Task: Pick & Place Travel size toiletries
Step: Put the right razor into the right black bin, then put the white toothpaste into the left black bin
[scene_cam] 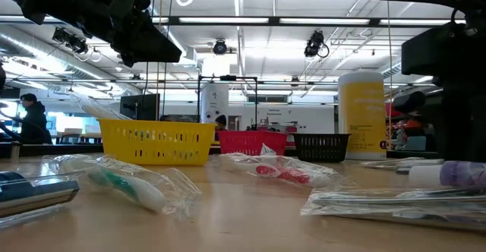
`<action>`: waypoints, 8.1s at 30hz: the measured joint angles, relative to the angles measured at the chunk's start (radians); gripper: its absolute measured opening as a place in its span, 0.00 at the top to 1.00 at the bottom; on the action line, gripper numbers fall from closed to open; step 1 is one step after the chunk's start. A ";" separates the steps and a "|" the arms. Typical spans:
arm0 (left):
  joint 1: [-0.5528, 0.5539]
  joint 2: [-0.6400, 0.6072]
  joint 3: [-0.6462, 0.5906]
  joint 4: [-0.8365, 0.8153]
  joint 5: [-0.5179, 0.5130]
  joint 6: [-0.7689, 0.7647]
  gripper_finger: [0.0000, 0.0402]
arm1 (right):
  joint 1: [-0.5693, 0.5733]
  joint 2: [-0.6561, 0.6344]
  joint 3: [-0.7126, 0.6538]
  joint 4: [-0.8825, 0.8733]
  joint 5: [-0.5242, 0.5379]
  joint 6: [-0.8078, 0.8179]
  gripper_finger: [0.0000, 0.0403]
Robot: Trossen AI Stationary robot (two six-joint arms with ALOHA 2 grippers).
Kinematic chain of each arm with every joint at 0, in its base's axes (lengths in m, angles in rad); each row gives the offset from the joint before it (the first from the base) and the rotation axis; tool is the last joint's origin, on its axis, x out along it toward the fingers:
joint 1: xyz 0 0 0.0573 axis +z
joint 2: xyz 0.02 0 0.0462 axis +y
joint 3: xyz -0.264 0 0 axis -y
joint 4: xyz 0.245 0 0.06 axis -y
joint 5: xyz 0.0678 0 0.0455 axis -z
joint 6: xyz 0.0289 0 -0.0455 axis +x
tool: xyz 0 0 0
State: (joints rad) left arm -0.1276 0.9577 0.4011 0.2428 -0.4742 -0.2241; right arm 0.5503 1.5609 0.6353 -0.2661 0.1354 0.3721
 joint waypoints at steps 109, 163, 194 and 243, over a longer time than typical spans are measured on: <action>-0.128 0.113 0.000 0.184 0.076 -0.022 0.69 | -0.626 -0.292 0.023 0.357 -0.093 -0.188 0.58; -0.638 0.698 0.626 -0.806 0.516 -0.104 0.43 | -0.464 -0.291 0.023 0.353 0.028 -0.194 0.53; -0.667 0.812 0.609 -0.814 0.408 0.013 0.71 | -0.464 -0.290 0.024 0.327 0.028 -0.206 0.54; -0.610 0.581 0.757 -1.318 0.152 -0.535 0.77 | -0.465 -0.290 0.024 0.307 0.028 -0.205 0.53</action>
State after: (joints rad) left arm -0.7375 1.5384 1.1580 -1.0756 -0.3221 -0.7591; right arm 0.0857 1.2705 0.6590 0.0406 0.1631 0.1669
